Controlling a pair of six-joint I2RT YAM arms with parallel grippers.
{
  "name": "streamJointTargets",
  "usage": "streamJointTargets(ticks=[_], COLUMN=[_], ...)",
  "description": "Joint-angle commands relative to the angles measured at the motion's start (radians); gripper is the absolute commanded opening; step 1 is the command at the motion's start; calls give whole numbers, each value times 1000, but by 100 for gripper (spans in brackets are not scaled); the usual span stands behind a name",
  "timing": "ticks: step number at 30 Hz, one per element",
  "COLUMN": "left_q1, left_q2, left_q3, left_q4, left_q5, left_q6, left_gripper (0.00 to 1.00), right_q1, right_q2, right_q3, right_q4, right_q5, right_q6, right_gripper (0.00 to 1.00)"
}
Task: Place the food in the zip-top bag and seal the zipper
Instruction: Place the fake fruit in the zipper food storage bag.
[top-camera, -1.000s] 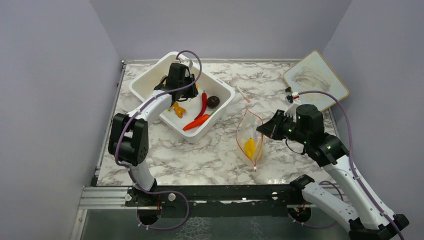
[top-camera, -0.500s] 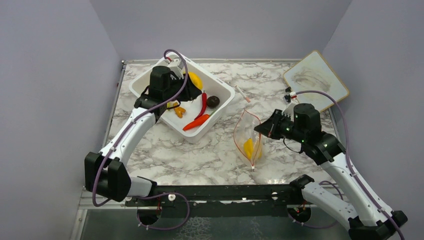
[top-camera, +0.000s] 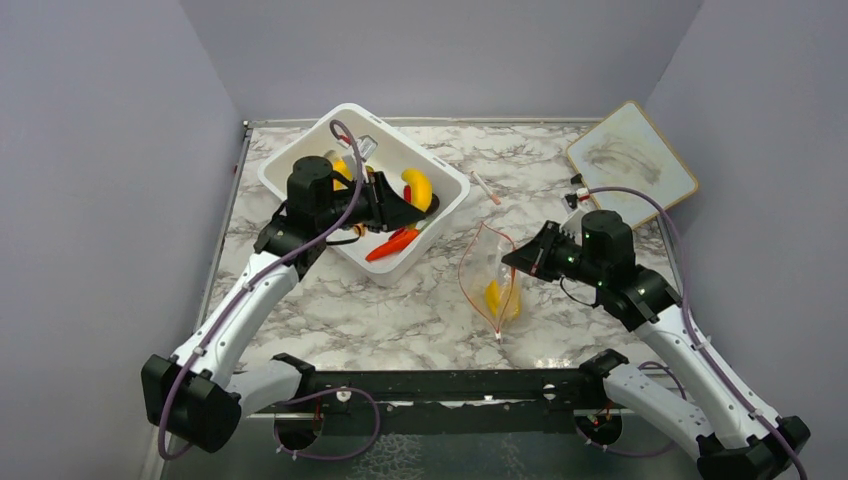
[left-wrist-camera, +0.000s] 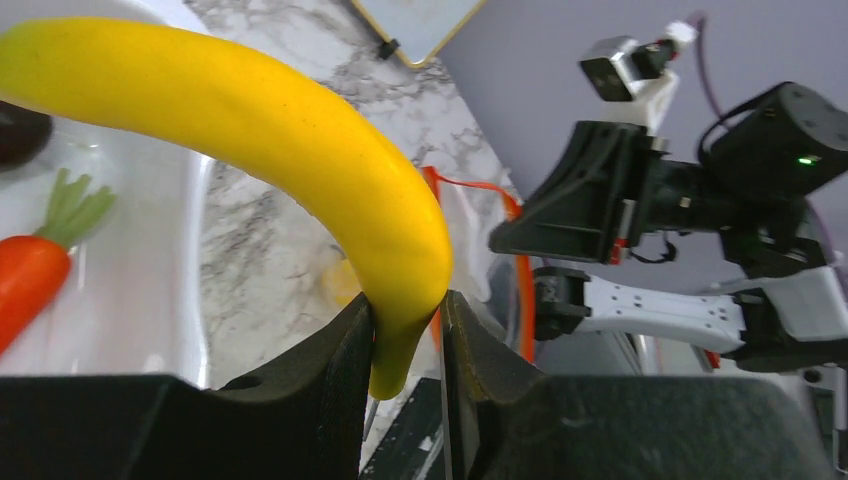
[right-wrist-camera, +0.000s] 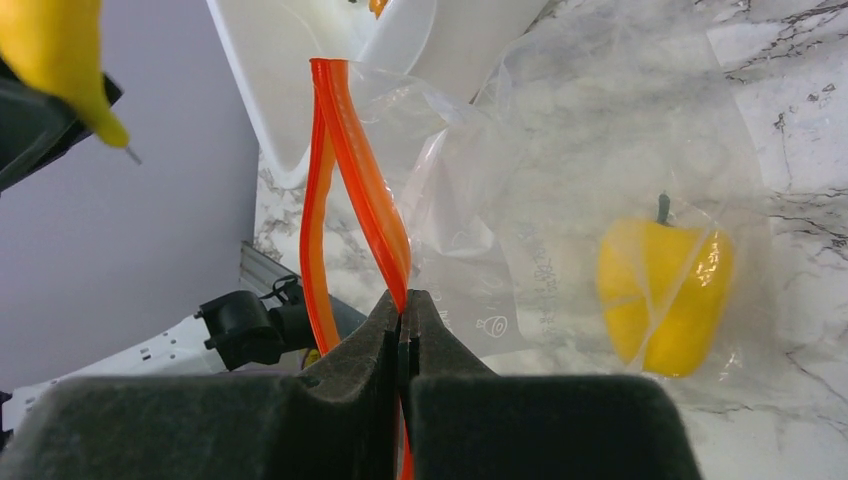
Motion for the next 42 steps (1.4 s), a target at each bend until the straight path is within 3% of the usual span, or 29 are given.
streamJointTargets(ticks=[1, 8, 17, 32, 42], left_q1=[-30, -91, -238, -330, -363], left_q2=[-99, -180, -192, -126, -52], left_q3=[-40, -128, -158, -332, -366], left_q4=[136, 379, 519, 670, 751], left_q5=[95, 105, 60, -34, -62], left_q6=[-177, -454, -623, -791, -817], left_gripper=[0, 0, 0, 0, 0], right_q1=[-3, -4, -4, -3, -3], right_q2=[0, 44, 83, 44, 25], right_q3=[-17, -18, -27, -52, -79], right_q4=[74, 143, 225, 253, 326], right_q5=[-29, -36, -33, -20, -90], right_q6=[49, 86, 126, 113, 98], right_gripper=[1, 1, 1, 1, 1])
